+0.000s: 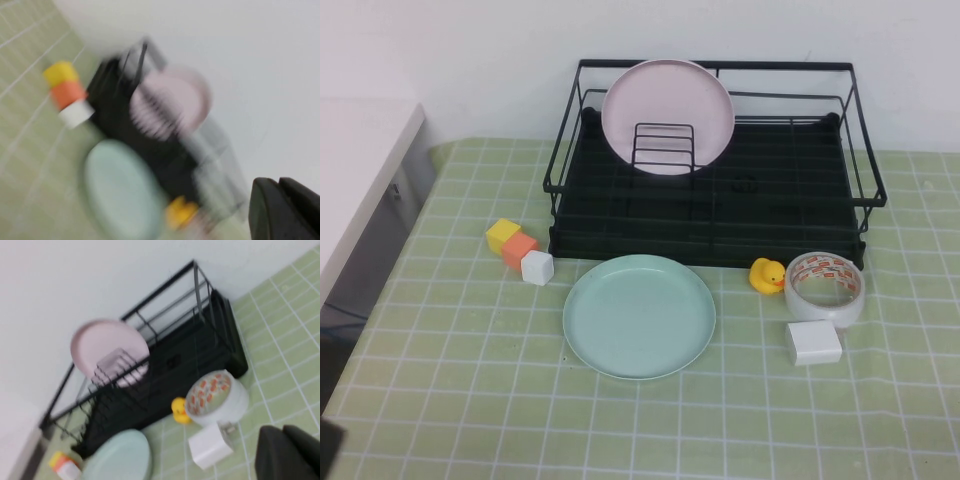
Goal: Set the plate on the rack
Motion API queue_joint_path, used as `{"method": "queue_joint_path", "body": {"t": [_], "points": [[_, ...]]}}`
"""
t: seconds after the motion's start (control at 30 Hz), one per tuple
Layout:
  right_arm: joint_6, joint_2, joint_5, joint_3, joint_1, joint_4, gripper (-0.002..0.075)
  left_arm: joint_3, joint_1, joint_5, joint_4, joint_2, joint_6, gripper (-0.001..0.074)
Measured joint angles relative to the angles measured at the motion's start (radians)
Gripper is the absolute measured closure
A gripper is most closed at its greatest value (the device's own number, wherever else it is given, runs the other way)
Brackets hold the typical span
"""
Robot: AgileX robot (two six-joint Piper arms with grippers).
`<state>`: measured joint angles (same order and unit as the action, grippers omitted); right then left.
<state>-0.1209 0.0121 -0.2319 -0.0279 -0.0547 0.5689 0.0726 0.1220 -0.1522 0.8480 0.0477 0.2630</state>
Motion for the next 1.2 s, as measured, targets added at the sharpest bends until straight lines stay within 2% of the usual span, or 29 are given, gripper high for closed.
{"method": "queue_joint_path", "body": {"t": [0.13,0.23,0.5,0.6,0.7,0.8,0.87,1.03,1.2], "points": [[0.062,0.000,-0.039,0.000,0.000,0.008,0.0728,0.182,0.000,-0.217,-0.205,0.240,-0.116,0.0736],[0.080,0.000,-0.051,0.000,0.000,0.017,0.0728,0.330,0.000,-0.305,-0.328,0.427,-0.188,0.0736],[0.087,0.000,-0.089,0.000,0.000,0.029,0.0728,0.711,0.000,-0.382,-0.393,0.863,-0.356,0.0731],[0.091,0.000,-0.094,0.000,0.000,0.036,0.0728,0.832,0.001,-0.460,-0.397,1.027,-0.368,0.0687],[0.115,0.000,-0.094,0.000,0.000,0.046,0.0728,0.945,0.032,-0.527,-0.418,1.203,-0.378,0.0579],[0.149,0.000,-0.096,0.000,0.000,0.078,0.0728,1.031,0.100,-0.553,-0.459,1.356,-0.386,0.0454],[0.176,0.000,-0.096,0.000,0.000,0.099,0.0728,1.087,0.152,-0.563,-0.481,1.461,-0.388,0.0397],[0.249,0.000,-0.098,0.000,0.000,0.151,0.0728,1.205,0.249,-0.551,-0.529,1.694,-0.364,0.0358],[0.262,0.000,-0.100,0.000,0.000,0.170,0.0728,1.316,0.270,-0.533,-0.543,1.895,-0.310,0.0355]]}}
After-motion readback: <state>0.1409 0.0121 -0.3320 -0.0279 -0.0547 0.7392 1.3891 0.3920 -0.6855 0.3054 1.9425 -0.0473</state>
